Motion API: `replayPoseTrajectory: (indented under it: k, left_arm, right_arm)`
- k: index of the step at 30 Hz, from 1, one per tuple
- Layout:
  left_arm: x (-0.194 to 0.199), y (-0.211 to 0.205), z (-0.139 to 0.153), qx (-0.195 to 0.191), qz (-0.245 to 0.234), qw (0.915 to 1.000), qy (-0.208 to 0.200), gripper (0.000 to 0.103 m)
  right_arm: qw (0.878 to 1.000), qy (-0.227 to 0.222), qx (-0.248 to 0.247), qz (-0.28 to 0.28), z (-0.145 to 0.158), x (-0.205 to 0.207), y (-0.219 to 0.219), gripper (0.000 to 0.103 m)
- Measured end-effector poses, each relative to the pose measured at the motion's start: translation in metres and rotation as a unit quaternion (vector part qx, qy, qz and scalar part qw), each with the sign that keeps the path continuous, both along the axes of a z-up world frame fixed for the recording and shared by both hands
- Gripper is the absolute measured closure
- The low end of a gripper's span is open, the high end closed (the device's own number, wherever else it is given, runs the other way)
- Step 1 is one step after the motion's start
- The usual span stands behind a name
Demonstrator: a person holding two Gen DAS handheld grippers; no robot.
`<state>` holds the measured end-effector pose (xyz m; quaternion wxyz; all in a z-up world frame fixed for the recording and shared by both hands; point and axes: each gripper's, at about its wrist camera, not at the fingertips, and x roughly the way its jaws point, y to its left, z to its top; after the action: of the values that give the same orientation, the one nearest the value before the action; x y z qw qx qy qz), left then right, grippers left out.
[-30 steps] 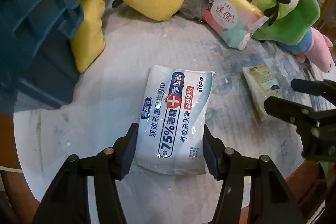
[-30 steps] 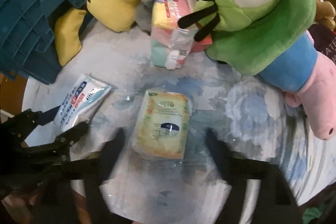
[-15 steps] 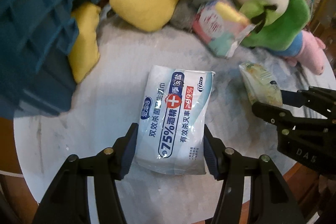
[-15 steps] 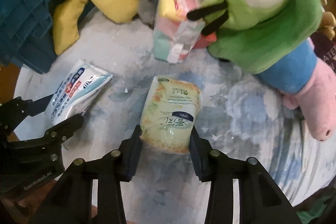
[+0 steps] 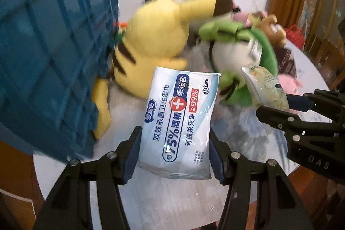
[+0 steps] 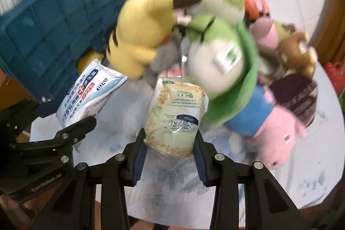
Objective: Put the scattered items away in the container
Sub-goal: 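Lift both wipe packs and carry them over the blue crate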
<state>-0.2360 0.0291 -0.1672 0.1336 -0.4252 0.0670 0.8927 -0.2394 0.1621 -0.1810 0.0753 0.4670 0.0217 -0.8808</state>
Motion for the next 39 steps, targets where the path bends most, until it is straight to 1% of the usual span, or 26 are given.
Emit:
replayPoseTrajectory:
  k: [1,4,5,9,12,15,18,22,25,29,32,37,39]
  left_arm:
    - [-0.003,0.001,0.007,0.002,0.000,1.0000,0.008,0.046]
    - [0.004,-0.003,0.037,0.011,0.001,0.9993,0.037,0.046]
    - [0.005,-0.002,0.048,0.015,0.002,0.9987,0.050,0.046]
    - [0.010,-0.009,0.095,0.025,0.009,0.9940,0.106,0.046]
    - [0.010,-0.020,0.121,0.030,0.020,0.9898,0.138,0.046]
    - [0.009,-0.042,0.145,0.029,0.043,0.9848,0.166,0.046]
    - [0.008,-0.077,0.167,0.031,0.077,0.9789,0.186,0.046]
    - [0.006,-0.129,0.188,0.026,0.131,0.9695,0.206,0.046]
    - [0.000,-0.165,0.194,0.017,0.166,0.9649,0.203,0.046]
    - [-0.017,-0.218,0.191,0.012,0.207,0.9630,0.172,0.046]
    - [-0.030,-0.253,0.184,0.002,0.233,0.9617,0.145,0.046]
    - [-0.067,-0.303,0.164,-0.003,0.254,0.9649,0.065,0.046]
    - [-0.082,-0.315,0.159,-0.014,0.258,0.9653,0.039,0.046]
  right_arm:
    - [1.000,0.012,0.001,-0.001,0.012,0.001,0.004,0.063]
    - [0.999,0.042,0.005,-0.002,0.040,0.005,0.003,0.063]
    - [0.999,0.051,0.006,-0.002,0.053,0.012,0.012,0.063]
    - [0.996,0.092,0.013,0.002,0.093,0.017,0.014,0.063]
    - [0.992,0.121,0.018,0.013,0.122,0.017,0.009,0.063]
    - [0.988,0.148,0.020,0.039,0.150,0.011,-0.011,0.063]
    - [0.984,0.166,0.006,0.065,0.170,0.004,-0.037,0.063]
    - [0.975,0.191,-0.016,0.113,0.194,-0.010,-0.092,0.063]
    - [0.969,0.196,-0.032,0.145,0.204,-0.018,-0.131,0.063]
    - [0.964,0.190,-0.049,0.181,0.207,-0.035,-0.181,0.063]
    - [0.963,0.178,-0.051,0.197,0.205,-0.052,-0.216,0.063]
    - [0.968,0.136,-0.043,0.206,0.190,-0.089,-0.257,0.063]
    - [0.970,0.119,-0.032,0.207,0.183,-0.100,-0.270,0.063]
